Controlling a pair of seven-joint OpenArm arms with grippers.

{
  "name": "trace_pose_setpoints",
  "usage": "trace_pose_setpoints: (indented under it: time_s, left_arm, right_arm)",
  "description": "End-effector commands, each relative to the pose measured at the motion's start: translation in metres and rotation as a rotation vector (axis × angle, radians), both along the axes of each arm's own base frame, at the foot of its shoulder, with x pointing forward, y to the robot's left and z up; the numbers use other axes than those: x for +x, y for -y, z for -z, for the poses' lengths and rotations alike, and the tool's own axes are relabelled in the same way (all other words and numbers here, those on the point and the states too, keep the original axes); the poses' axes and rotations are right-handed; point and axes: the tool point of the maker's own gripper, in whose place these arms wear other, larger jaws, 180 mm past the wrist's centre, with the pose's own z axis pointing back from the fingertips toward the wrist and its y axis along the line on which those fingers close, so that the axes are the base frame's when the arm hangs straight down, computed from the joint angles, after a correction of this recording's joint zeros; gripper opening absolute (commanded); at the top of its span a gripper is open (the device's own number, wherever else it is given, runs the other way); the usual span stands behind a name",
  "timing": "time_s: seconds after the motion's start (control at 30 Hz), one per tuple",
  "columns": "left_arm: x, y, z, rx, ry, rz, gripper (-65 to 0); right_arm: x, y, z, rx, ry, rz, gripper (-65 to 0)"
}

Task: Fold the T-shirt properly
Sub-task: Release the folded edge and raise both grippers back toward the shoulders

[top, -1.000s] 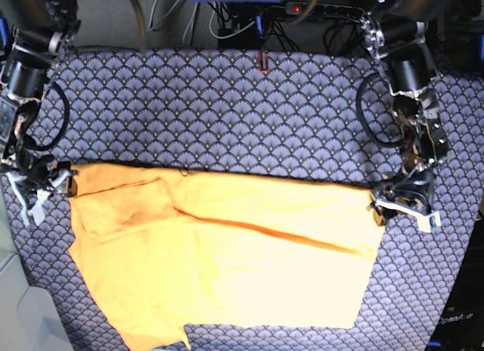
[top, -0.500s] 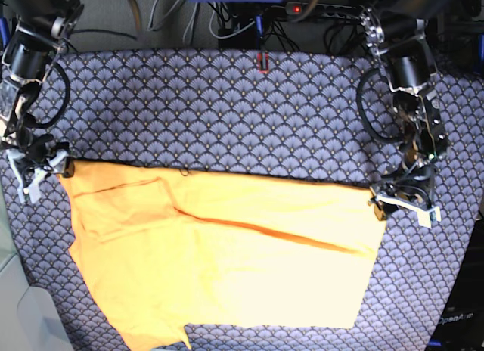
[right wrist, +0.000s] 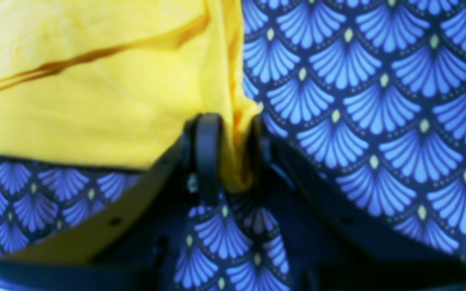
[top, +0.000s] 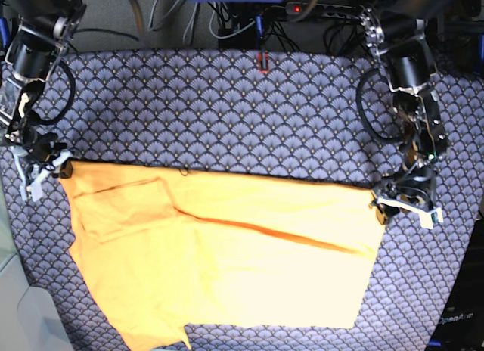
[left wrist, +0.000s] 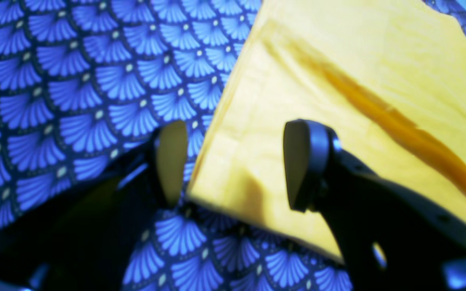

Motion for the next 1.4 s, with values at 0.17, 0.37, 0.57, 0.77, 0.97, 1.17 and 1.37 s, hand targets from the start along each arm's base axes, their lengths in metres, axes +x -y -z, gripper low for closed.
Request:
trace_pose_setpoints:
  time_s: [0.17,0.37,0.57,0.77,0.97,1.17,1.37]
  left_arm:
    - [-0.001,-0.009,0.009,-0.046,-0.004,-0.047,-27.7]
    - [-0.013,-0.018,0.033,-0.096,-0.058,-0.097,-27.7]
    - [-0.014,-0.016,0.036,-0.1,-0.065,-0.091,-27.7]
    - [-0.011,0.001,0.04,-0.129,-0.067,-0.071,-29.0]
    - [-0.006,0.024,0.042,-0.115,-0.081,-0.004,-52.8]
    - [-0.008,0.025,0.044,-0.121,-0.095,-0.006,-65.0]
    - [-0.013,0.011,0.023,-0.065,-0.102,0.02,-65.0]
  right_arm:
    - [-0.001,0.004,-0.001,-0.017,-0.023,-0.011,-54.9]
    - [-0.002,0.004,-0.001,-0.017,-0.024,-0.011,-53.0]
    - [-0.002,0.004,-0.001,-0.018,-0.026,-0.012,-52.8]
    - [-0.002,0.004,-0.001,-0.018,-0.028,-0.012,-53.1]
    - [-0.005,0.003,0.002,-0.02,-0.035,-0.014,-53.2]
    - [-0.004,0.004,0.001,-0.021,-0.032,-0.015,-61.0]
    - [-0.007,0.005,0.002,-0.022,-0.037,-0.012,-65.0]
